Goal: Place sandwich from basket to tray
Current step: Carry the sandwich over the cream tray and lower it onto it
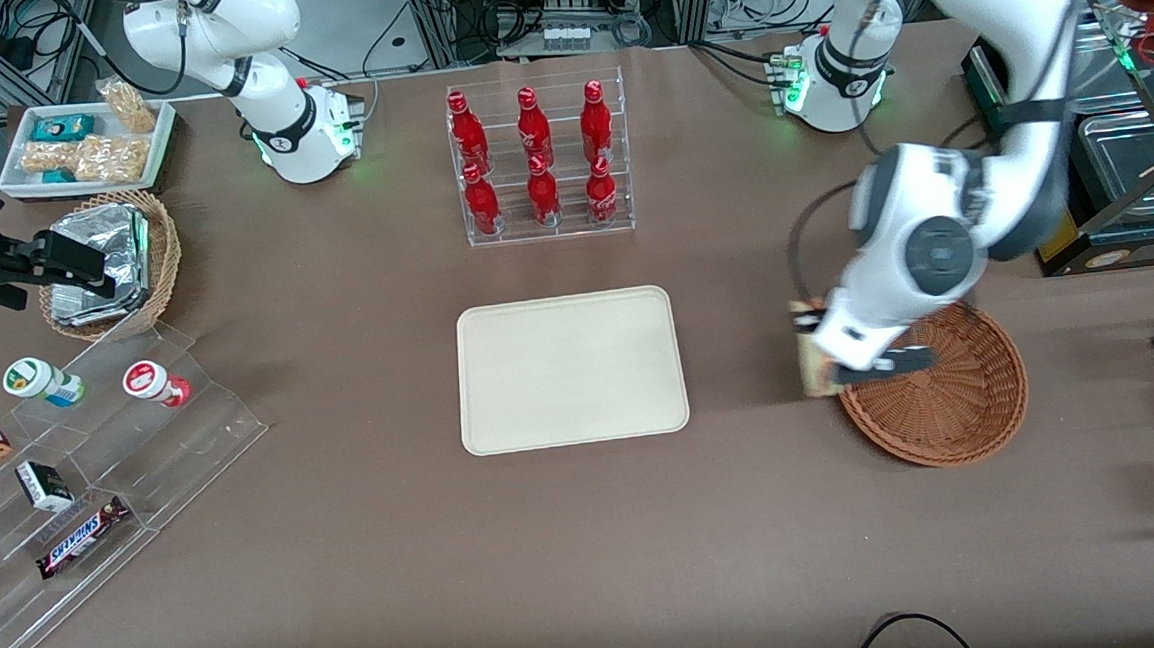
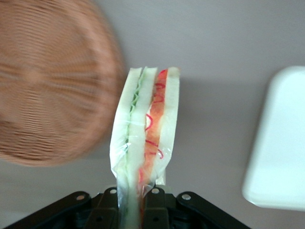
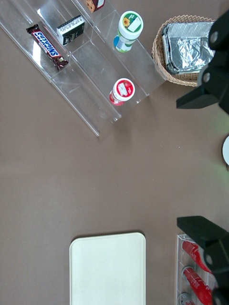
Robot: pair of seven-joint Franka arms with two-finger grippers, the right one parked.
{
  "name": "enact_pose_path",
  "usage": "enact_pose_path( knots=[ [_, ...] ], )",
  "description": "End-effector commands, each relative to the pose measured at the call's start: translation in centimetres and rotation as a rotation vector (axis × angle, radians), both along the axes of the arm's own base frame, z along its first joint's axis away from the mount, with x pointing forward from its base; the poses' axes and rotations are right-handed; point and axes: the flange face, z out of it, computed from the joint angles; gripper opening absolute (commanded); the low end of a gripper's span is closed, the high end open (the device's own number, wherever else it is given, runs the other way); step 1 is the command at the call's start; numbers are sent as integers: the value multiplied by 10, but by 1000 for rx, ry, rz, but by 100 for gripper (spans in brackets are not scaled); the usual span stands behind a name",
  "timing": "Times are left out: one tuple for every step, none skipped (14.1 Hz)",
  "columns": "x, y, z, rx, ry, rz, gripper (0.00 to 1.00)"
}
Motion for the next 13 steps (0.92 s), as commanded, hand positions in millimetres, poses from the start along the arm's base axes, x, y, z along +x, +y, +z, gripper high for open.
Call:
enact_pose_path(
  knots=[
    [0, -79, -13, -51, 0, 7, 0],
    [-7, -113, -22, -44, -20, 33, 0],
    [-11, -140, -30, -44, -43, 53, 0],
    [-22, -171, -40, -41, -64, 59, 0],
    [-30, -196, -45, -44, -75, 66, 0],
    [-35, -220, -49, -45, -83, 77, 0],
    [-39, -242, -51, -50, -91, 82, 0],
    [-45, -262, -58, -53, -95, 79, 0],
    [-51, -277, -66, -51, -94, 78, 0],
    [-55, -295, -69, -61, -108, 80, 0],
    [-61, -304, -75, -59, -113, 84, 0],
    [-69, -313, -85, -47, -127, 72, 0],
    [-72, -319, -93, -42, -163, 65, 0]
  ],
)
